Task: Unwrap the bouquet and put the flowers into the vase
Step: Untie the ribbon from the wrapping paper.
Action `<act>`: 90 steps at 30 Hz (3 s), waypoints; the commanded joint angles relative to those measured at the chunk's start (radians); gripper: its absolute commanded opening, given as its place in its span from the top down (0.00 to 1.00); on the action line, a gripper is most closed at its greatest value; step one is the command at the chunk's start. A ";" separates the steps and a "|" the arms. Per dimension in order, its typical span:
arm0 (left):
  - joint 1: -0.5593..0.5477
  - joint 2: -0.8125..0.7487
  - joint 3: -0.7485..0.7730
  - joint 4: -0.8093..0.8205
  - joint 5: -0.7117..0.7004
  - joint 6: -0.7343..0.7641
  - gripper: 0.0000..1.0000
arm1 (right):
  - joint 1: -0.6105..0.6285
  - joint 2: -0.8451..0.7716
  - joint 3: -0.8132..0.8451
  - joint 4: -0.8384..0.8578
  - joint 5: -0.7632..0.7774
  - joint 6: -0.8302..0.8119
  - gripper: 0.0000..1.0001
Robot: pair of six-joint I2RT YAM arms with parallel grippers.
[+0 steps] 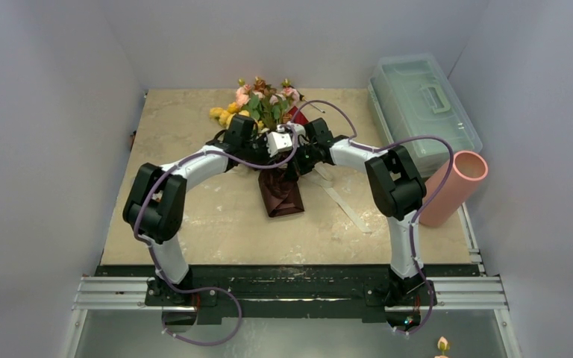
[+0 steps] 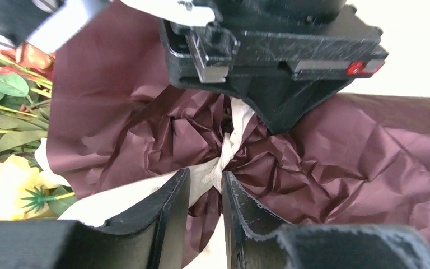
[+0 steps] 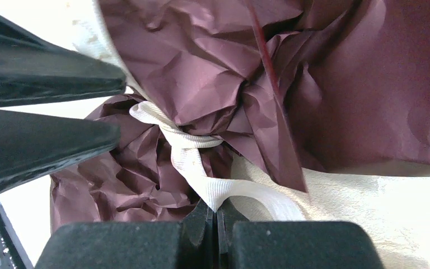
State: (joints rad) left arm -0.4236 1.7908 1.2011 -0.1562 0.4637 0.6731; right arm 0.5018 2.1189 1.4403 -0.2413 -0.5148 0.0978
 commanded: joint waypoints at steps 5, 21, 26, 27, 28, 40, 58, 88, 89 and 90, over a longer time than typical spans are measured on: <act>-0.016 0.029 0.029 -0.004 -0.024 0.088 0.74 | -0.003 0.003 0.005 -0.103 0.045 -0.007 1.00; -0.039 0.086 0.025 -0.007 -0.159 0.085 0.97 | -0.004 0.001 -0.002 -0.100 0.036 -0.008 1.00; 0.002 0.058 0.029 0.031 -0.120 -0.070 1.00 | -0.003 0.002 -0.011 -0.096 0.046 -0.008 1.00; 0.018 0.054 0.031 0.041 -0.102 -0.112 1.00 | -0.003 0.001 -0.015 -0.095 0.051 -0.009 1.00; 0.036 0.050 0.035 0.048 -0.078 -0.151 1.00 | -0.004 -0.001 -0.020 -0.092 0.057 -0.009 1.00; 0.231 0.041 0.018 0.245 0.207 -0.532 1.00 | -0.004 -0.009 -0.050 -0.082 0.105 -0.007 1.00; 0.080 -0.078 0.003 -0.112 0.293 0.199 0.80 | -0.003 -0.017 -0.023 -0.079 0.034 -0.009 1.00; 0.036 0.130 0.157 -0.221 0.217 0.411 0.81 | -0.003 -0.013 -0.016 -0.088 0.030 -0.017 1.00; 0.036 0.135 0.157 -0.218 0.209 0.410 0.81 | -0.003 -0.013 -0.015 -0.087 0.030 -0.017 1.00; 0.036 0.141 0.158 -0.216 0.201 0.407 0.81 | -0.003 -0.014 -0.015 -0.088 0.030 -0.018 1.00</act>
State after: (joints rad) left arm -0.3820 1.9083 1.3190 -0.3882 0.6731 1.0588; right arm 0.5026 2.1040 1.4212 -0.2489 -0.5152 0.1070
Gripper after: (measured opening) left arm 0.193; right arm 0.011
